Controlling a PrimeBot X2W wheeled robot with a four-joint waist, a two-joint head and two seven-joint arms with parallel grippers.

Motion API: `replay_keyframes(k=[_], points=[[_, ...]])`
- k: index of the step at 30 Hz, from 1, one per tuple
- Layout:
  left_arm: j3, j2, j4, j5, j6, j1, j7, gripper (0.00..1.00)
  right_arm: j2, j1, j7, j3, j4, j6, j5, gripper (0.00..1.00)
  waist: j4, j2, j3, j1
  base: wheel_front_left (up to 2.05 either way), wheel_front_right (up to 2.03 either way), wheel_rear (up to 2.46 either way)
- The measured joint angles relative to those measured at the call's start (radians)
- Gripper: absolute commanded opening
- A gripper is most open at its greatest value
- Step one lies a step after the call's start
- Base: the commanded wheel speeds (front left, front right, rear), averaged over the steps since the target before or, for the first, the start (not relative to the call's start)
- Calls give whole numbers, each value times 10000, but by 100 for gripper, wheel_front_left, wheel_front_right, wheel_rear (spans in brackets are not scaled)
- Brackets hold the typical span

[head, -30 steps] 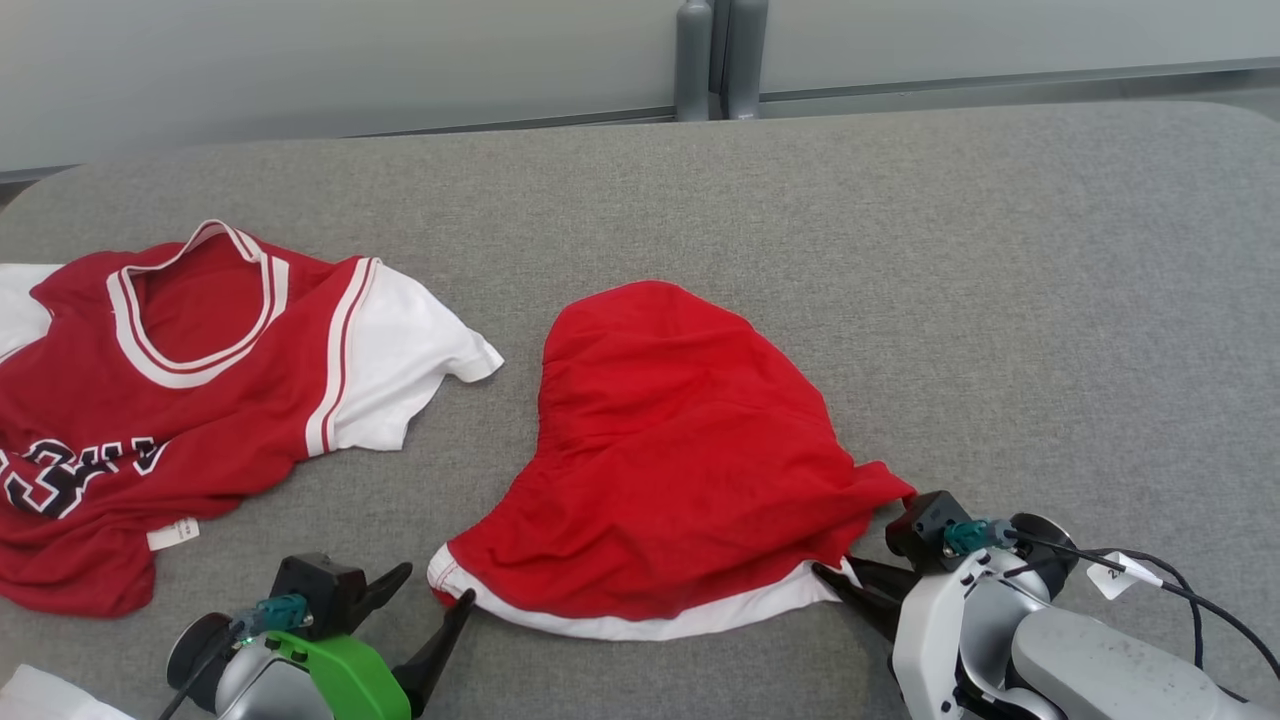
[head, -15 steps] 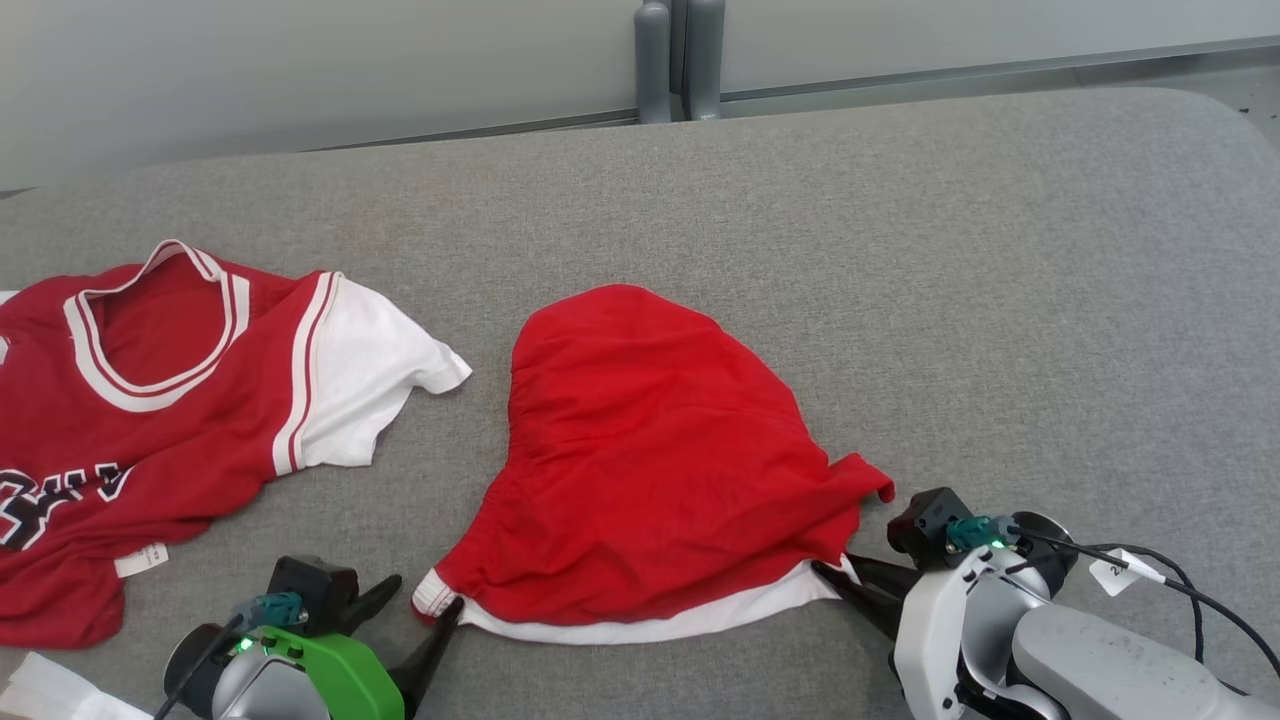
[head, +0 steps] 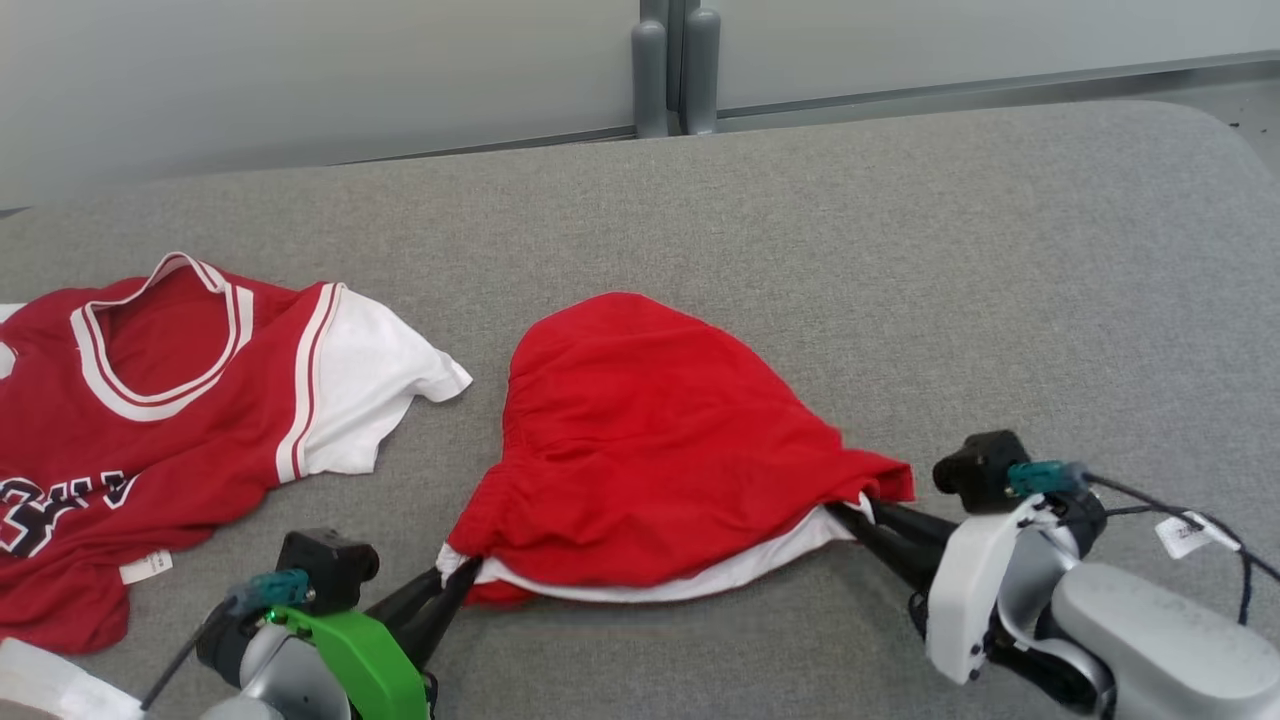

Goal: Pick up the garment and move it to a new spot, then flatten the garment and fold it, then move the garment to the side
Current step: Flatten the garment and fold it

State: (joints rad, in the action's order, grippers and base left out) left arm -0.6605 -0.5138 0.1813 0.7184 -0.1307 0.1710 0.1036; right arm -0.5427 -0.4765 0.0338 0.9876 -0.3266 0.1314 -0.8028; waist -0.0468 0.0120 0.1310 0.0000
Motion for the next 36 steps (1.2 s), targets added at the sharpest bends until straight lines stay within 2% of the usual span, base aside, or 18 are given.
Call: replay_keyframes(k=[3, 11, 15, 19, 23, 27, 29, 33, 34, 36], points=[[345, -318, -1336, 527, 98, -38, 382, 0, -677, 109, -353, -782, 1162, 0, -754, 0, -8, 0, -150, 0, 0, 0, 0], [1584, -1501, -5653, 2631, 704, 140, 2309, 0, -2815, 630, -1814, -3783, 5459, -8, -3124, 0, -217, 0, -330, 0, 0, 0, 0], [2334, -1893, -6554, 3799, 1139, 1010, 3327, 0, -3478, 813, -2715, -5102, 6619, -8, -3879, 0, -300, 0, -88, 0, 0, 0, 0], [2853, -2042, -6516, 4684, 1501, 2372, 4265, 0, -3522, 529, -3394, -6098, 7194, -8, -4297, 0, -367, 0, 320, 0, 0, 0, 0], [3114, -1941, -6109, 5183, 1837, 4039, 5014, 0, -3093, -147, -3810, -6834, 7411, -8, -4631, 0, -434, 0, 866, 0, 0, 0, 0], [3083, -1724, -5402, 5173, 1927, 5793, 5553, 0, -2429, -1202, -3925, -7365, 7056, -8, -4435, 0, -469, 0, 1544, 0, 0, 0, 0], [2953, -1570, -4857, 4934, 1921, 6730, 5743, 0, -2079, -1974, -3948, -7419, 6608, -8, -3845, 0, -472, 0, 1925, 0, 0, 0, 0], [2683, -1041, -3266, 4184, 1772, 8784, 5777, 0, -909, -4009, -3760, -7246, 5262, 0, -2316, 0, -446, 0, 2730, 1, 0, 0, 0], [2541, -656, -2311, 3620, 1572, 9914, 5425, 0, -209, -5298, -3509, -7072, 4347, -2, -1425, 0, -415, 0, 3150, 2, 0, 0, 0], [2368, -299, -1275, 2920, 1317, 10955, 4888, 0, 602, -6554, -2980, -6982, 3294, 0, -476, 0, -377, 0, 3567, 2, 0, 0, 0]])
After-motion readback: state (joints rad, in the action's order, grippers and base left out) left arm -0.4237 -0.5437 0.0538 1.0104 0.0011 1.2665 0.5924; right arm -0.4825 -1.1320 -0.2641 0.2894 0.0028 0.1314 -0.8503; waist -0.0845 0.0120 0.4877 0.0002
